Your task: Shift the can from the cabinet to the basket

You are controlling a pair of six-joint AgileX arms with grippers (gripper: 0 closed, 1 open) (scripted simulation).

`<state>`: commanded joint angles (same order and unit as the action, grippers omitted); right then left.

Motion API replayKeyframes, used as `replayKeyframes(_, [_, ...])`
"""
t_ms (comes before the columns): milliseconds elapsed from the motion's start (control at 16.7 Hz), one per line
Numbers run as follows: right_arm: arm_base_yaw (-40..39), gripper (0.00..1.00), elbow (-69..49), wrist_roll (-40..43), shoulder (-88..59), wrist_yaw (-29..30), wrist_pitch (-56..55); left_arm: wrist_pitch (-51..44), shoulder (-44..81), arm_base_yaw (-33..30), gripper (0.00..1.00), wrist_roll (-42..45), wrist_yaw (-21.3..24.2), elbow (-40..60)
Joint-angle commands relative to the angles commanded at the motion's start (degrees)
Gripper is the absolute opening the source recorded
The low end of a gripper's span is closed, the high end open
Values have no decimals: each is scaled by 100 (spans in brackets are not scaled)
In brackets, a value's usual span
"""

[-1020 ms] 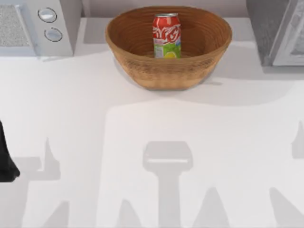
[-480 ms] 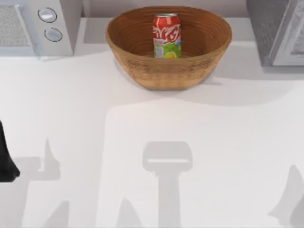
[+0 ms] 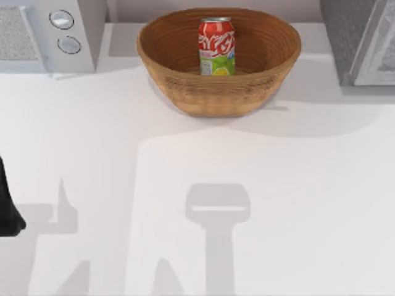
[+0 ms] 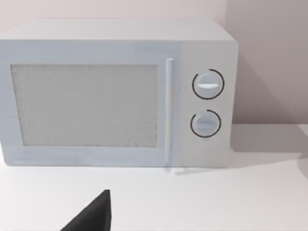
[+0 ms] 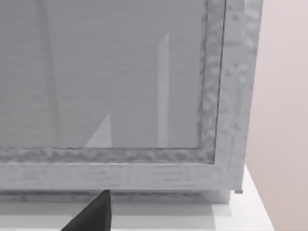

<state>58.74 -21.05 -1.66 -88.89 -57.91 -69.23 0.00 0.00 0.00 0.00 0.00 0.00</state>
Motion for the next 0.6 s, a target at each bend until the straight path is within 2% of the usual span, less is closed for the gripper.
replayKeyframes(360, [3,100,-164,1,32,11,194,0,0,0,100,0,0,0])
replayKeyframes(600, [103,100,-1188,0,96,-53,1250,0,0,0,100,0,0,0])
